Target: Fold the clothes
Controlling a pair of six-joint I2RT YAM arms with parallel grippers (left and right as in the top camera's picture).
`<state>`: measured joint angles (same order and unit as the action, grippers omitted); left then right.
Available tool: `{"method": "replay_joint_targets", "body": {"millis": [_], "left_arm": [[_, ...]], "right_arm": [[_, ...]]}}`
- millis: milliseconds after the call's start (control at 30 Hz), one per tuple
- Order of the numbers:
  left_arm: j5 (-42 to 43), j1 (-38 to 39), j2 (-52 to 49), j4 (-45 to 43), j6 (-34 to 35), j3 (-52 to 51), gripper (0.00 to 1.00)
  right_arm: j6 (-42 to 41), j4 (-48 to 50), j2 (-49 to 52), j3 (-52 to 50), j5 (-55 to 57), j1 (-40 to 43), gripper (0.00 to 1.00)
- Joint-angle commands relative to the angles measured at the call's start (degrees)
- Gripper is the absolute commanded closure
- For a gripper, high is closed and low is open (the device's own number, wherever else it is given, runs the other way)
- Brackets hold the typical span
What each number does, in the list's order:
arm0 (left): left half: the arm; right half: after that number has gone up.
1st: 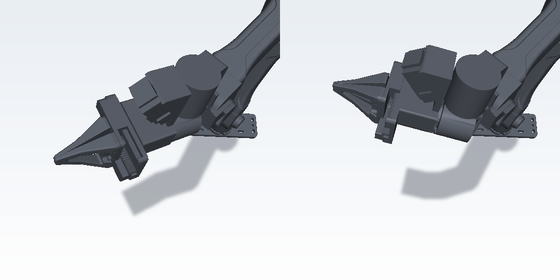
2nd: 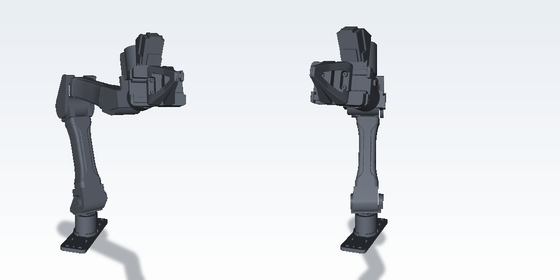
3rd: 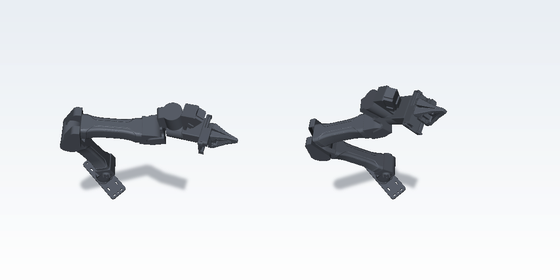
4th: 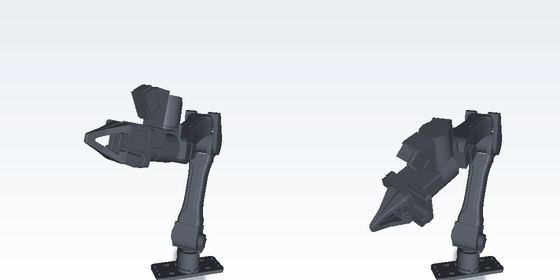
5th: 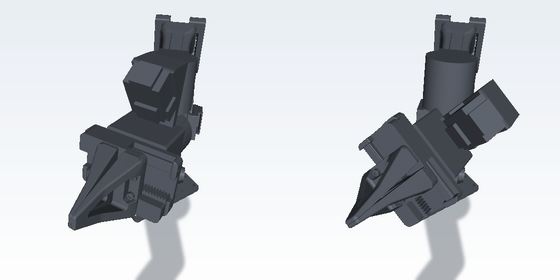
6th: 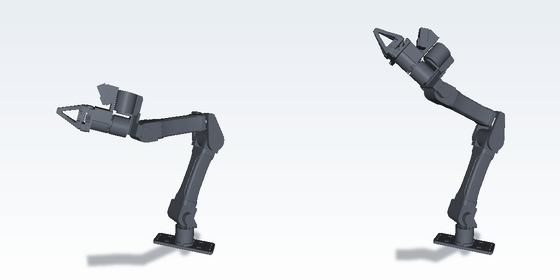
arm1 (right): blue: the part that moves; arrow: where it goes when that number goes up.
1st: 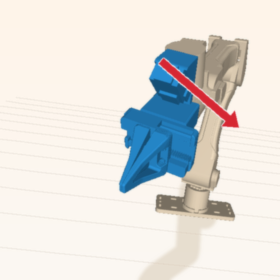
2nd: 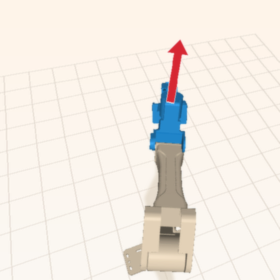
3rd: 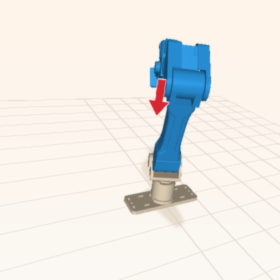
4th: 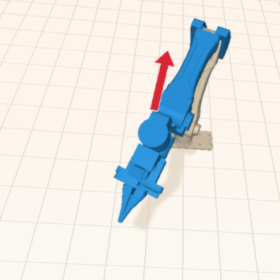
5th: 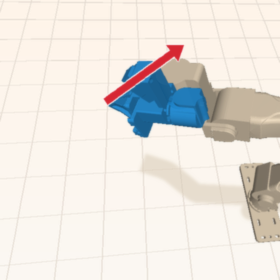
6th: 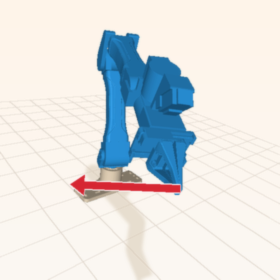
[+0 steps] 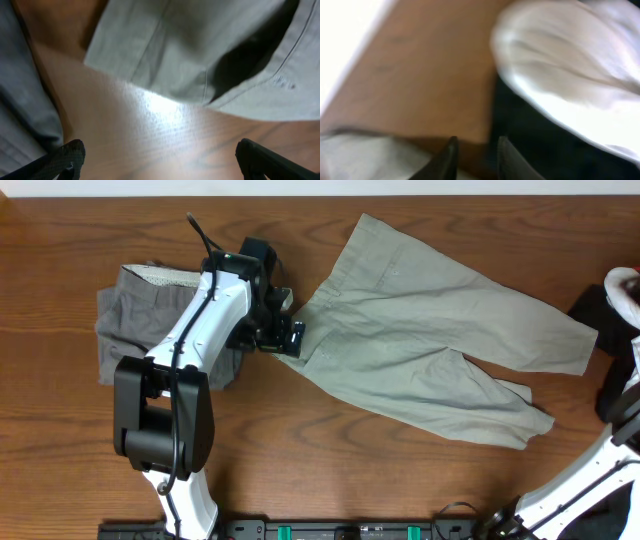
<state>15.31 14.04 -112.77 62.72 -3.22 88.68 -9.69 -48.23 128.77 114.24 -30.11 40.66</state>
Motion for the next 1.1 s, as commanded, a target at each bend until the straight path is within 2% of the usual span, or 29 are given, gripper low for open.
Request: {"method": "replay_joint_targets", "body": {"millis": [0, 200, 333, 533, 600, 633, 700, 733, 767, 800, 867, 967, 1067], "left_arm": [[0.6, 0.2, -0.3, -2.1, -0.1, -0.5, 0.02], [-0.4, 0.2, -0.4, -8.7, -0.2, -2.4, 0.02], [-5.5, 0.2, -0.7, -10.2, -0.2, -4.3, 0.02], [-5.7, 0.1, -3.5, -11.5, -0.2, -5.1, 0.01], [-5.7, 0.1, -5.0, -12.4, -0.2, -5.2, 0.07], [-5.5, 0.1, -5.9, -12.9, -0.2, -5.2, 0.1], [-5.5, 0.1, -7.4, -13.4, -0.2, -5.2, 0.25], [-5.5, 0.1, -8.1, -13.4, -0.2, -5.2, 0.37], [-5.5, 0.1, -8.5, -13.3, -0.2, -5.2, 0.58], [-5.5, 0.1, -8.7, -13.0, -0.2, -5.2, 0.72], [-5.5, 0.1, -8.5, -12.3, -0.2, -5.1, 0.94], [-5.5, 0.1, -7.6, -10.5, -0.1, -4.8, 0.94], [-7.8, 0.0, -5.9, -7.5, 2.1, -3.9, 0.94]], "right_arm": [[1.9, -1.8, -6.5, 0.1, -11.8, -2.1, 0.69], [4.7, -9.3, -10.6, 0.1, -12.2, -5.8, 0.57], [8.2, -16.0, -11.0, 0.1, -12.2, -9.1, 0.57], [16.8, -24.8, -11.0, 0.1, -12.1, -14.5, 0.56], [18.6, -26.5, -11.0, 0.1, -12.1, -15.9, 0.55], [18.6, -27.0, -11.0, 0.1, -12.1, -16.4, 0.55], [18.6, -28.2, -11.0, 0.1, -11.9, -17.2, 0.55], [18.6, -28.8, -11.0, 0.1, -11.1, -17.7, 0.53], [18.5, -29.4, -11.0, 0.1, -10.0, -18.0, 0.52], [18.5, -30.1, -11.0, 0.1, -8.3, -18.3, 0.51], [16.3, -31.6, -11.0, 0.1, -2.0, -19.0, 0.5], [9.2, -32.8, -11.0, -0.2, 11.4, -19.6, 0.5], [5.8, -31.8, -11.0, -1.6, 15.8, -19.6, 0.44]]}}
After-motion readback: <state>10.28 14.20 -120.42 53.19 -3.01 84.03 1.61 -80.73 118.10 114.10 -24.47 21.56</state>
